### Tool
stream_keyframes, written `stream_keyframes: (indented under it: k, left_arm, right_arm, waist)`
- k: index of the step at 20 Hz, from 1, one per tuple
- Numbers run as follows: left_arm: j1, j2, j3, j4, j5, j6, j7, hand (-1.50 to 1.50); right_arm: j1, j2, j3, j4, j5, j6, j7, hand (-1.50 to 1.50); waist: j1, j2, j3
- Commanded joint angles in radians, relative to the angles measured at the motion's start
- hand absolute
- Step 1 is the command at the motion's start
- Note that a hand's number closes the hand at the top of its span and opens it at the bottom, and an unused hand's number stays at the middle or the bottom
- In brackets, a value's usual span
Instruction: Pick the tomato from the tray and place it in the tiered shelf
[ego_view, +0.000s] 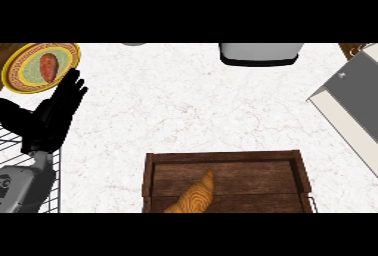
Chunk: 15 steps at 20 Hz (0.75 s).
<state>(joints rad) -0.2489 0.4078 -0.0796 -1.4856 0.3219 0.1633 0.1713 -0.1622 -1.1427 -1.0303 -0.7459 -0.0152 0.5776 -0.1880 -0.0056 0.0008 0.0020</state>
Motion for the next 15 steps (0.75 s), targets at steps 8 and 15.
stream_keyframes:
  k: [8, 15]
  left_arm:
    - [0.05, -0.025, 0.003, -0.044, -0.021, 0.02, 0.005, 0.0]
    - [0.023, -0.005, 0.037, 0.015, -0.019, 0.0, -0.001, 0.0]
  right_arm:
    - [0.225, -0.165, -0.117, 0.3, -0.043, 0.338, -0.333, -1.5]
    - [0.308, -0.141, -0.087, 0.191, -0.033, 0.323, -0.49, -1.5]
  waist:
    - [-0.026, -0.008, 0.005]
    - [-0.032, -0.007, 0.003]
